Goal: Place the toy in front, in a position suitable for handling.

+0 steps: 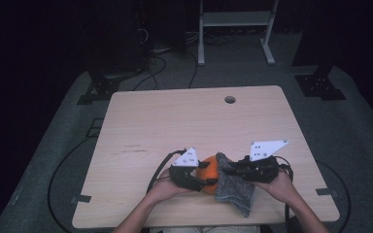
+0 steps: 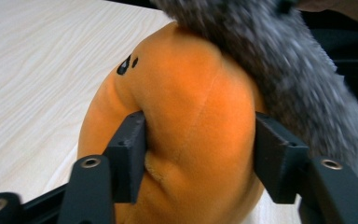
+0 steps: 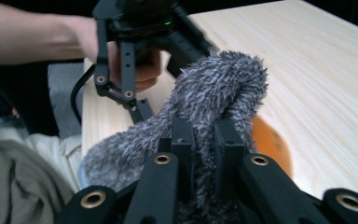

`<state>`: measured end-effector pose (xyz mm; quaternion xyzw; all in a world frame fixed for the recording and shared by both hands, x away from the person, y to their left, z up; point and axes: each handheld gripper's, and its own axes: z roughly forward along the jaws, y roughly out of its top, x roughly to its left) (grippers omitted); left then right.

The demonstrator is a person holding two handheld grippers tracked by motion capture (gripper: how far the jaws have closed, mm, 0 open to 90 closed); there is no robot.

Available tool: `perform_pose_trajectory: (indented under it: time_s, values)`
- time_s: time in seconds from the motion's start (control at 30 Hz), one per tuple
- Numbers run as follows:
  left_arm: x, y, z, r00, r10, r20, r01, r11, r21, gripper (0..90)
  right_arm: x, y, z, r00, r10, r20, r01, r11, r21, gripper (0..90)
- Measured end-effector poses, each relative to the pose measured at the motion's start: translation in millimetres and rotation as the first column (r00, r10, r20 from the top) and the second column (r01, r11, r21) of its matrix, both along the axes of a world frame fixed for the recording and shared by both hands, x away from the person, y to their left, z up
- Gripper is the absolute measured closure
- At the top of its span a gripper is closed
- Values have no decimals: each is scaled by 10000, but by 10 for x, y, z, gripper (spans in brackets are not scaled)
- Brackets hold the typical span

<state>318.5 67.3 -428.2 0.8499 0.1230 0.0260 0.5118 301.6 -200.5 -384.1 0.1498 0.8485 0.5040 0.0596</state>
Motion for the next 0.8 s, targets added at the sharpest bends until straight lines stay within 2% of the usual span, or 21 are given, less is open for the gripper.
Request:
perform_pose_trajectory:
  time_s: [0.13, 0.27, 0.33, 0.4, 0.47, 0.57, 0.63, 0.73, 0.8]
  values:
    - [35, 73, 10, 9996, 230, -148, -233, 9996, -175, 433, 90, -134, -57, 9980, -622, -149, 623, 9980, 61, 809]
    - [49, 81, 19, 9987, 444, -244, -453, 9982, -398, 452, 55, -242, -135, 9941, -1063, -204, 1059, 9942, -209, 809]
    - [28, 49, 38, 9988, 483, -39, -484, 9983, -322, 471, -13, -225, -130, 9954, -941, -187, 937, 9954, -195, 809]
    - [0, 6, 67, 9989, 413, 221, -408, 9990, -192, 497, -71, -156, -77, 9976, -692, 60, 694, 9974, -210, 809]
    - [-41, -35, 93, 9973, 362, 632, -363, 9993, 3, 515, -87, -84, -21, 9987, -463, 203, 467, 9987, -192, 809]
    - [-112, -101, 131, 9924, 250, 1205, -293, 9990, 337, 530, -74, 45, 77, 9994, -95, 339, 97, 9999, -67, 810]
    - [-139, -91, 161, 9884, 343, 1482, -413, 9981, 449, 534, -36, 136, 130, 9990, -18, 437, 23, 9999, -100, 810]
    - [-77, 64, 199, 9902, 792, 1155, -787, 9969, -84, 540, 66, 177, 160, 9986, -229, 469, 227, 9997, 47, 810]
    - [-43, 142, 196, 9892, 958, 1107, -954, 9954, -83, 538, 148, 178, 132, 9991, -349, 246, 344, 9992, 217, 810]
